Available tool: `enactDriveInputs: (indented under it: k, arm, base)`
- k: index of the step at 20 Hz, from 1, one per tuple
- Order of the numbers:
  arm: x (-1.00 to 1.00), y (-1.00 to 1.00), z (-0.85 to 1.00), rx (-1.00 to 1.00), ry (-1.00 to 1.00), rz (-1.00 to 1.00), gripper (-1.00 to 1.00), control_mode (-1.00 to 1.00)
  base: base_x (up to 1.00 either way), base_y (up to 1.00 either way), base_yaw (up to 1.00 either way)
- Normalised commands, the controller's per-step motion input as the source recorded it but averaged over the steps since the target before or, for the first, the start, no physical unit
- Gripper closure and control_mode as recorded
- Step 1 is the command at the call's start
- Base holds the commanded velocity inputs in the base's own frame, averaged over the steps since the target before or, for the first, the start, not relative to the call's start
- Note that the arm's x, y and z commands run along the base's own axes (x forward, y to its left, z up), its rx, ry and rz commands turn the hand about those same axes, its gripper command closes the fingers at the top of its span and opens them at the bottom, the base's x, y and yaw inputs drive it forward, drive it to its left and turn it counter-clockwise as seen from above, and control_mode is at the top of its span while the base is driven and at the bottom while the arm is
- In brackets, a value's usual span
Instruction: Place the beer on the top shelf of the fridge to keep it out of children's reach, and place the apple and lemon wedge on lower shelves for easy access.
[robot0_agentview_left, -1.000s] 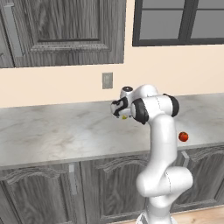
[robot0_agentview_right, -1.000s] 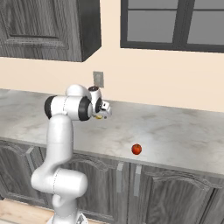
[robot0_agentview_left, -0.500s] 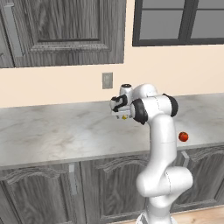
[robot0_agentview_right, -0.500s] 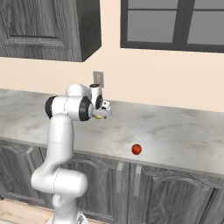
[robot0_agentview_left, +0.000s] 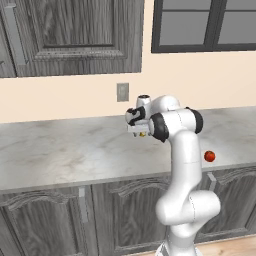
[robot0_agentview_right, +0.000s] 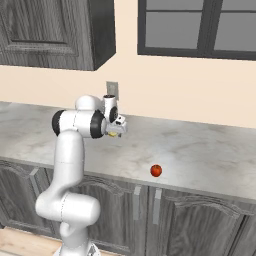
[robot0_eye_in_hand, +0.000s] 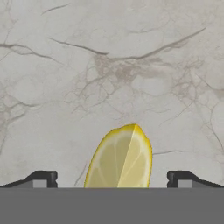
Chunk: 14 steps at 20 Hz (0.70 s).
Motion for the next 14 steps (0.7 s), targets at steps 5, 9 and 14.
enactDriveInputs:
  k: [5, 9, 14]
  arm:
    - [0.00, 0.00, -0.21, 0.00, 0.02, 0.00, -1.00, -1.00]
    - [0.00, 0.00, -0.25, 0.00, 0.00, 0.00, 1.00, -1.00]
    - [0.00, 0.00, -0.30, 0.00, 0.00, 0.00, 1.00, -1.00]
  base:
    - [0.00, 0.00, 0.00]
    - [0.00, 0.00, 0.00]
    - [0.00, 0.00, 0.00]
